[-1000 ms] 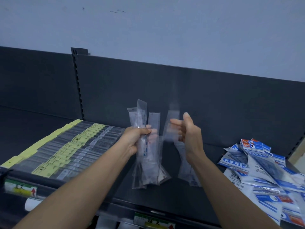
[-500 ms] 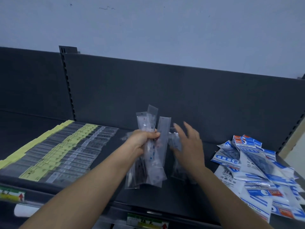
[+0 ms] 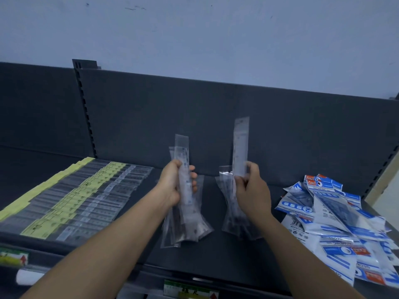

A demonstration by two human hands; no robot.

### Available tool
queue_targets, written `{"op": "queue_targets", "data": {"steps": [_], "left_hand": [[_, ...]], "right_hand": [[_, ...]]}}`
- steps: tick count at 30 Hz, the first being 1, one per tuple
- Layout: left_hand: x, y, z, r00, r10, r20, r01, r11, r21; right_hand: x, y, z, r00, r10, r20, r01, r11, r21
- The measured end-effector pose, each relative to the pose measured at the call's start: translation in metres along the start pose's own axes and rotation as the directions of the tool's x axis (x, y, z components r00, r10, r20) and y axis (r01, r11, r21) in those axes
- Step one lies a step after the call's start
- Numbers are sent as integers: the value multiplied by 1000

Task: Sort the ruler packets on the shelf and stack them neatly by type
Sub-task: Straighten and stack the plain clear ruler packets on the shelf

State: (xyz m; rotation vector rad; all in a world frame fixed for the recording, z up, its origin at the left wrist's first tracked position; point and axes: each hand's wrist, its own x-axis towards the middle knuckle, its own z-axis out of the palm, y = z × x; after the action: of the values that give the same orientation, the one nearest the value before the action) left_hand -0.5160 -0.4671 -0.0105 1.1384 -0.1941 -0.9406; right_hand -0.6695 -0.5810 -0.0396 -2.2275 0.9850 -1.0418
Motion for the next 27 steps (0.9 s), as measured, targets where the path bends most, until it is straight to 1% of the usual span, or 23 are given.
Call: {"op": "queue_targets", "data": {"steps": [2, 4, 5, 6, 7, 8, 9, 10, 11, 12, 13, 14, 15, 16, 18, 19, 22, 24, 27], "left_hand": [[0, -3, 3, 1000, 0, 31, -1, 999, 41], [2, -7, 4, 995, -9, 98, 0, 996, 89], [2, -9, 5, 991, -8, 136, -8, 994, 112], [3, -11, 6, 987, 0, 159, -22, 991, 135], [3, -14, 7, 985, 12, 171, -38, 988, 151], [3, -16, 8, 985, 26, 173, -54, 985, 162], [2, -18, 10, 983, 39, 180, -70, 983, 170], [2, -20, 12, 980, 50, 193, -85, 980, 178], [1, -23, 13, 974, 57, 218, -99, 978, 184], [1, -25, 14, 966, 63, 249, -115, 973, 199], [1, -26, 15, 957, 65, 284, -132, 965, 225], [0, -27, 16, 946, 61, 318, -149, 955, 258], [-2, -28, 17, 935, 53, 350, -160, 945, 284], [-4, -28, 18, 927, 44, 372, -164, 940, 299], [-6, -26, 17, 920, 13, 391, -138, 946, 295], [-6, -25, 16, 923, -11, 384, -106, 953, 282], [-6, -20, 8, 938, -75, 339, -17, 965, 261], [-7, -19, 2, 940, -113, 322, 18, 958, 286], [-8, -20, -5, 933, -138, 333, 29, 949, 313]], "right_hand": [[-1, 3, 1, 995, 73, 74, -71, 997, -36], [-2, 8, 0, 971, 188, 150, -170, 978, -120], [-3, 11, -1, 955, 237, 180, -203, 961, -189], [-5, 15, -2, 948, 259, 185, -201, 938, -282], [-6, 18, -3, 958, 239, 161, -164, 911, -377], [-6, 19, -3, 974, 190, 125, -118, 892, -436], [-7, 16, -3, 989, 122, 83, -76, 902, -424], [-6, 11, -2, 995, 75, 61, -50, 942, -333], [-5, 3, -3, 995, 60, 77, -48, 987, -154], [-4, -8, -4, 989, 69, 127, -78, 995, 64], [-2, -20, -7, 976, 92, 198, -143, 955, 260], [-1, -30, -9, 957, 114, 266, -218, 888, 406], [0, -36, -11, 940, 122, 319, -274, 826, 493], [2, -40, -11, 931, 126, 341, -304, 784, 541], [7, -40, -11, 928, 194, 319, -353, 733, 581], [10, -38, -11, 922, 245, 300, -383, 697, 606], [16, -31, -13, 892, 366, 266, -437, 547, 714], [17, -30, -14, 884, 404, 235, -429, 500, 752], [18, -30, -13, 865, 466, 184, -414, 459, 786]]}}
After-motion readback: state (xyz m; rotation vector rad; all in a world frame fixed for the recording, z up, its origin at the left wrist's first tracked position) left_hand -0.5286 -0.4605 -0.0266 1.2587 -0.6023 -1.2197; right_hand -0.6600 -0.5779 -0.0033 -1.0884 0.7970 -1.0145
